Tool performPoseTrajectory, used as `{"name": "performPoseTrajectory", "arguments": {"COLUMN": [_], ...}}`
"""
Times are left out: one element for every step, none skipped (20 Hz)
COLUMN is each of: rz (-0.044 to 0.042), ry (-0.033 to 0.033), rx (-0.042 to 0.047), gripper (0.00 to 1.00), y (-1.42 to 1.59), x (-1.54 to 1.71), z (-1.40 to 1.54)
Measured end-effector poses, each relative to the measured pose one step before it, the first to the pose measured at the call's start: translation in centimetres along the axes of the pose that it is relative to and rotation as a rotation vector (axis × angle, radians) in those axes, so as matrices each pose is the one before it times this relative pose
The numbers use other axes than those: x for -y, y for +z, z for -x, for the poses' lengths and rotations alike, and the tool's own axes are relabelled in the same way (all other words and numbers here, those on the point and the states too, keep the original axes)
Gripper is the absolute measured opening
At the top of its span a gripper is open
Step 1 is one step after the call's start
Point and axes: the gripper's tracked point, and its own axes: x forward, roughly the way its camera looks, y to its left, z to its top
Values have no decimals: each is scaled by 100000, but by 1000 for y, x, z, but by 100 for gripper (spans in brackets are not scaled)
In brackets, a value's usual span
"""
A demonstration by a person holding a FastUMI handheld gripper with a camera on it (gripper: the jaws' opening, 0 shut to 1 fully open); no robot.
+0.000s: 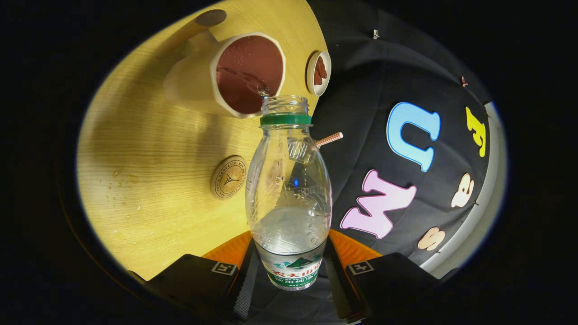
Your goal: Take the bottle from table, then pour the juice into the cup, finally place the bottle on the coaster
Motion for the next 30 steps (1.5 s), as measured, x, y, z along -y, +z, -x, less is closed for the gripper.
{"name": "performPoseTrajectory", "arguments": {"rz": [848, 780, 993, 1366, 1043, 734, 704, 679, 643, 648, 966, 1336, 1579, 1629, 1479, 1488, 1305, 851, 921, 1274, 1418, 1275, 934, 532, 554, 790, 969, 756, 354, 356], "ry": [-560, -440, -443, -585, -448, -392, -560, -483, -494, -561, -768, -1117, -985, -817, -797, -1015, -841, -544, -748, -790, -820, -884, -980, -1051, -958, -1148, -947, -795, -396, -203], "rx": [497, 363, 425, 455, 585, 704, 521, 231, 32, 107, 238, 148, 369, 712, 570, 704, 604, 405, 491, 515, 350, 159, -33, -17, 167, 498, 732, 404, 373, 469], "gripper": [74, 74, 74, 74, 74, 73, 74, 74, 74, 74, 74, 73, 73, 74, 74, 74, 74, 73, 73, 73, 73, 73, 73, 74, 74, 74, 74, 74, 74, 73], "y": [92, 79, 47, 74, 79, 54, -10, 20, 20, 11, 10, 53, 87, 70, 37, 6, -21, -181, -239, -241, -264, -257, -322, -233, -164, -25, 17, -271, -136, -52], "x": [158, 122, 25, 297, 197, 99, 203, 112, 102, 126, 188, 241, 195, 241, 243, 318, 349, 126, 357, 483, 462, 391, 520, 355, 368, 495, 517, 247, 163, 55], "z": [95, -66, 45, -178, 17, -90, -92, -66, 5, -16, 46, -119, -21, -32, -61, -67, -6, -190, 19, 69, -76, -47, -177, -69, 80, -68, 106, -457, -54, -7]}}
